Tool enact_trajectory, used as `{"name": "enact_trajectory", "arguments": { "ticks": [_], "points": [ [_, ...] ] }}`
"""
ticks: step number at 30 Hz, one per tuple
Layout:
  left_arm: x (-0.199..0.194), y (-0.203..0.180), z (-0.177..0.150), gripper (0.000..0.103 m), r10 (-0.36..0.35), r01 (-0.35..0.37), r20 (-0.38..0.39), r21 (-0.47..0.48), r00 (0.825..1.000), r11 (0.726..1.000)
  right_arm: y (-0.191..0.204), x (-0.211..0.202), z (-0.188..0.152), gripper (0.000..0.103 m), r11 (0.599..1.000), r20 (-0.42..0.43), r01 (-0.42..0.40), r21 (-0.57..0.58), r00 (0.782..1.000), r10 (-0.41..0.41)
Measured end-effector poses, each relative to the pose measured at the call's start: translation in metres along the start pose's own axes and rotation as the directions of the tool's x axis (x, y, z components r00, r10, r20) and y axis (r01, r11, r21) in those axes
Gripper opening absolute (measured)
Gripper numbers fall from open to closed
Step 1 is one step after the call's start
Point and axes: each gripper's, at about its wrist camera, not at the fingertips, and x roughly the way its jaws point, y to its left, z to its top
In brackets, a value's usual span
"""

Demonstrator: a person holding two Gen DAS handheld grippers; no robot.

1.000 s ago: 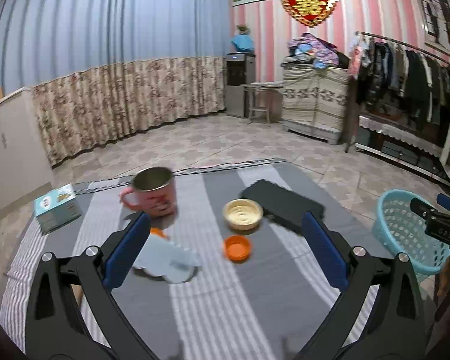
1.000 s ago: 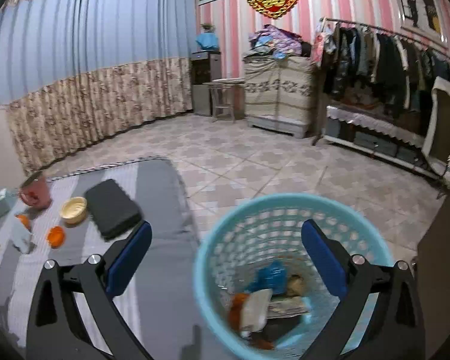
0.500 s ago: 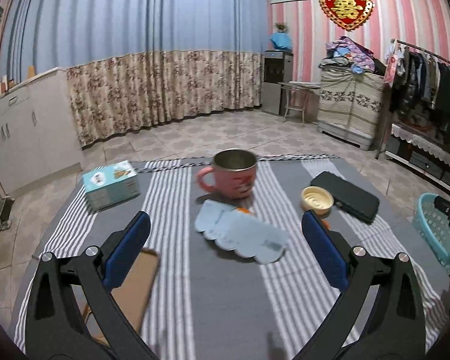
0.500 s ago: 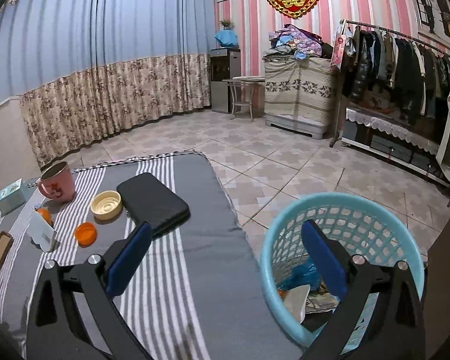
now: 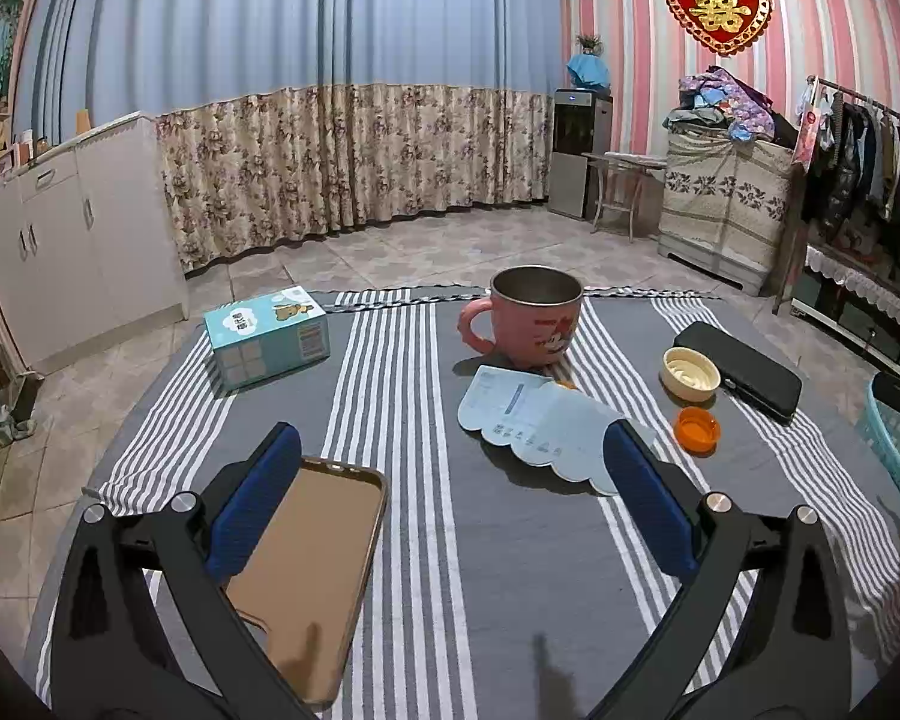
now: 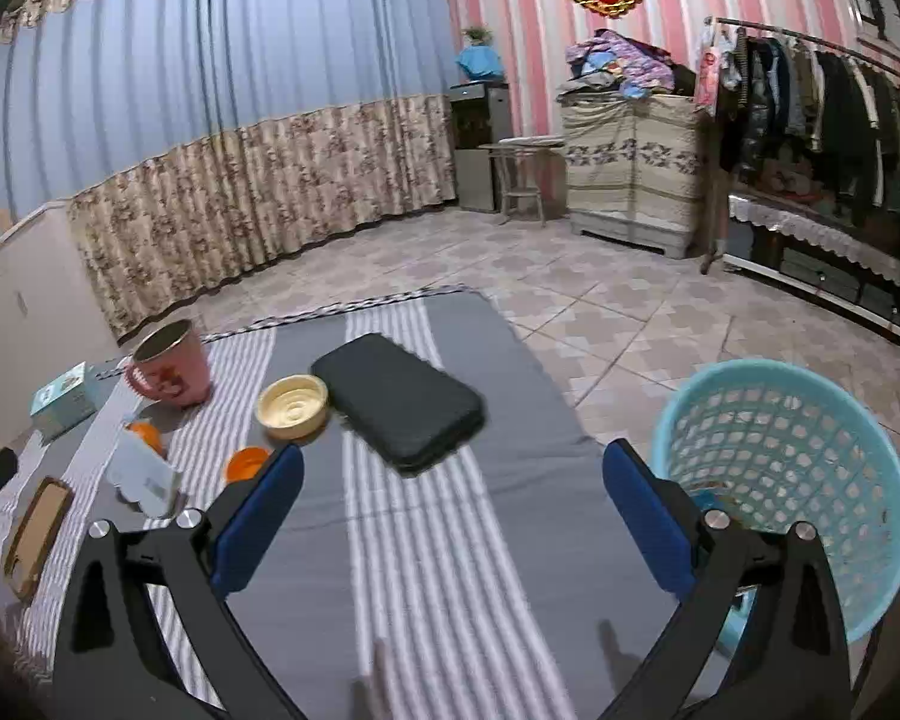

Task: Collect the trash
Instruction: 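Reach the left tool to the white scalloped card and grasp it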

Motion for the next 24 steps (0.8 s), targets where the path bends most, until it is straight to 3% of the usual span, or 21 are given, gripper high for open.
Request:
{"name": "enact_trajectory", "arguments": {
  "ticks": [12, 17, 24],
  "points": [
    [0.006, 0.002, -0.004, 0.098, -0.004, 0.004, -0.012, -0.008, 1.000, 1.000, 0.024, 0.008, -0.007, 0.098, 0.996, -0.025, -0.035, -0.084, 0.999, 0.033],
    [0.006, 0.000, -0.004, 0.098, -0.008, 0.008, -0.022, -0.004, 1.000, 1.000, 0.040, 0.007, -0.010, 0.098, 0.981, -0.025, -0.045, -0.188, 0.999, 0.041],
    [0.004, 0.008, -0.005, 0.098, -0.004, 0.004, -0.023, 0.004, 1.000, 1.000, 0.078, 0.022, -0.021, 0.098, 0.951, -0.119, -0.132, -0.279, 0.988, 0.102]
  ]
}}
